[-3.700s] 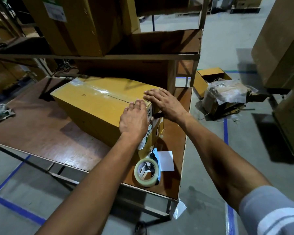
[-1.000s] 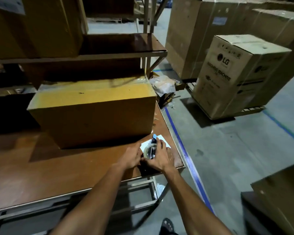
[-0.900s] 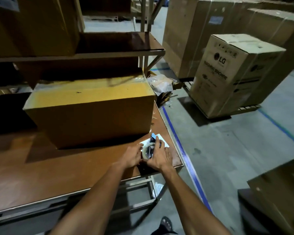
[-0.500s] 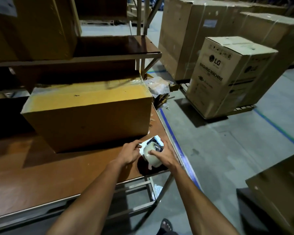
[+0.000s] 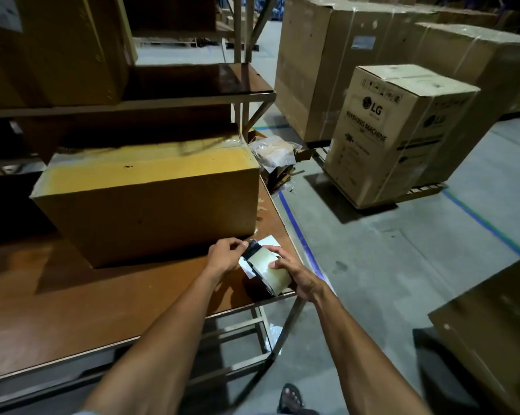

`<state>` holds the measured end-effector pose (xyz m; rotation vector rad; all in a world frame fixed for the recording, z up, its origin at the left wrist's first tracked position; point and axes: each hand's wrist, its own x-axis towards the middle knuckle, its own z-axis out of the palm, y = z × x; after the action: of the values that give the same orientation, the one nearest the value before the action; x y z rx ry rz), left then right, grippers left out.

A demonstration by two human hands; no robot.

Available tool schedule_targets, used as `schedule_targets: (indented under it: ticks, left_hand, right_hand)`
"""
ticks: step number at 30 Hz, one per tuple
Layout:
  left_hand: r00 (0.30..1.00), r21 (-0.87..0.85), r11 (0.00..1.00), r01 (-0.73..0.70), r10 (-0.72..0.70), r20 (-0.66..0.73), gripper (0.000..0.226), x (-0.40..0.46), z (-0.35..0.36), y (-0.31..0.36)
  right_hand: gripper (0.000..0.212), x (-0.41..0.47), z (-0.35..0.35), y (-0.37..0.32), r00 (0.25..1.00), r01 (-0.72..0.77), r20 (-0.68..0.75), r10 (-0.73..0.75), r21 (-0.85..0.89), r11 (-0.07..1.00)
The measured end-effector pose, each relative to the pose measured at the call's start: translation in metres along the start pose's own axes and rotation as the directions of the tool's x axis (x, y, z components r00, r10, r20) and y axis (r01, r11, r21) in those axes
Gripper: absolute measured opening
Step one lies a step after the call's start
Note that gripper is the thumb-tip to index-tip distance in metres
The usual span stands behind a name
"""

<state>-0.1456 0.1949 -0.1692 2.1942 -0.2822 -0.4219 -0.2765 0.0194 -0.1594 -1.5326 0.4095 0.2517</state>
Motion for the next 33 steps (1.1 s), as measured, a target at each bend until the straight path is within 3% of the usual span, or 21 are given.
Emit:
schedule_targets:
  ticks: [10,14,23,28,33]
  left_hand:
    - [0.987,-0.165,0.98,0.107,-0.125,-0.099,0.011,-0.005,0.005,0.0]
    - [0.986,-0.161,0.975,0.152,-0.16,-0.037,0.015,-0.002,0.005,0.0]
    - [0.998,-0.09,0.994,0.059,-0.059,0.0,0.019,-0.014,0.01,0.008]
    - [0.991,-0.191,0.974,0.121,-0.109,0.075,0.049,-0.011,0.008,0.008]
    - [0.993,-0.082,0.993,0.088,-0.08,0.09,0.033,-0.011,0.007,0.011]
  right_hand:
    - [0.057,-0.006,-0.005,-0.006,0.997,0.005,0.073,-0.001,-0.061,0.998]
    - [0.06,-0.009,-0.007,-0.007,0.997,0.012,0.081,-0.007,-0.057,0.998]
    - [0.068,-0.009,-0.012,-0.006,0.997,0.027,0.077,-0.021,-0.084,0.996]
    - [0.069,-0.008,-0.015,-0.004,0.996,0.021,0.088,-0.011,-0.106,0.994]
    - [0.072,-0.008,-0.018,0.001,0.996,0.009,0.086,0.002,-0.132,0.991]
